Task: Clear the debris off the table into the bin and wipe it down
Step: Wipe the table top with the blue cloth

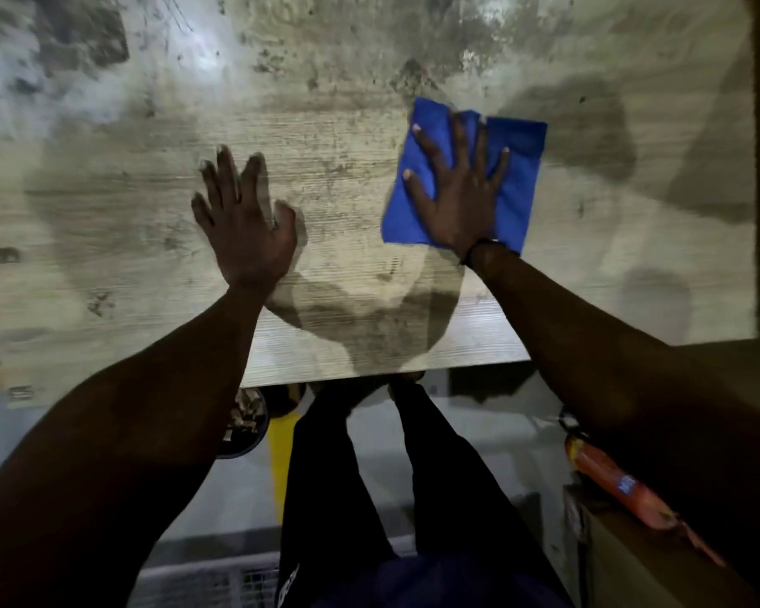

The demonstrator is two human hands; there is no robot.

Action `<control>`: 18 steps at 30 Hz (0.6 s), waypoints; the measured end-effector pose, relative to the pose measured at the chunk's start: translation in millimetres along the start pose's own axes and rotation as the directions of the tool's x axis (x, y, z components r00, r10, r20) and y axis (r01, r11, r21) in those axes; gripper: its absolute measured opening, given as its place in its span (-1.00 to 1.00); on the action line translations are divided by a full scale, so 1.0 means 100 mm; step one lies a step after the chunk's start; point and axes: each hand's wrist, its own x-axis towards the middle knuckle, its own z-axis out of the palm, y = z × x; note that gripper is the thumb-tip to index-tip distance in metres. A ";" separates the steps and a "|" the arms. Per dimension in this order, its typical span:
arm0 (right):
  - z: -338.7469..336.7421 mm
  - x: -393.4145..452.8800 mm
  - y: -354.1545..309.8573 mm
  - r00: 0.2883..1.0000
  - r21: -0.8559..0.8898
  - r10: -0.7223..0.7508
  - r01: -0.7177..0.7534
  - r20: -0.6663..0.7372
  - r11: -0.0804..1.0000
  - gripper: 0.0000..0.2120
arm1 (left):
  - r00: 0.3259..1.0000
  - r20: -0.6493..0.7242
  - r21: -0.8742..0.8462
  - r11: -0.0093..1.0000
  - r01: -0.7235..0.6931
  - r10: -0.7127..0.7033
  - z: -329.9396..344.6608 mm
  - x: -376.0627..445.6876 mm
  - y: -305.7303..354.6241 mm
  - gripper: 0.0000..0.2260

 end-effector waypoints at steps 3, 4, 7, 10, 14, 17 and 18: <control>0.07 -0.28 -0.21 0.996 -0.001 -0.085 0.085 -0.006 0.996 -0.40 | 1.000 0.005 -0.017 1.000 -0.005 0.005 -0.03 0.00 -0.01 -0.33; 0.08 -0.40 -0.27 0.995 0.011 -0.103 0.103 -0.011 0.995 -0.41 | 1.000 0.011 -0.029 1.000 -0.005 0.005 -0.05 0.00 0.00 -0.32; 0.11 -0.78 -0.47 0.992 0.029 -0.129 0.129 -0.010 0.991 -0.42 | 0.999 0.010 -0.077 0.996 -0.033 0.034 -0.08 0.00 -0.03 -0.32; 0.14 -1.14 -0.65 0.987 0.045 -0.158 0.159 -0.015 0.986 -0.42 | 0.997 0.023 -0.111 0.992 -0.065 0.068 -0.09 -0.02 -0.08 -0.36; 0.16 -1.56 -0.80 0.983 0.086 -0.181 0.179 0.012 0.980 -0.40 | 0.979 0.120 -0.186 0.972 -0.144 0.168 -0.14 -0.02 -0.21 -0.41; 0.12 -1.80 -0.86 0.980 0.108 -0.189 0.181 0.066 0.978 -0.40 | 0.959 0.196 -0.282 0.948 -0.145 0.205 -0.22 -0.08 -0.31 -0.46; 0.07 -1.85 -0.88 0.979 0.135 -0.183 0.170 0.089 0.976 -0.41 | 0.956 0.215 -0.300 0.945 -0.130 0.200 -0.26 -0.12 -0.33 -0.48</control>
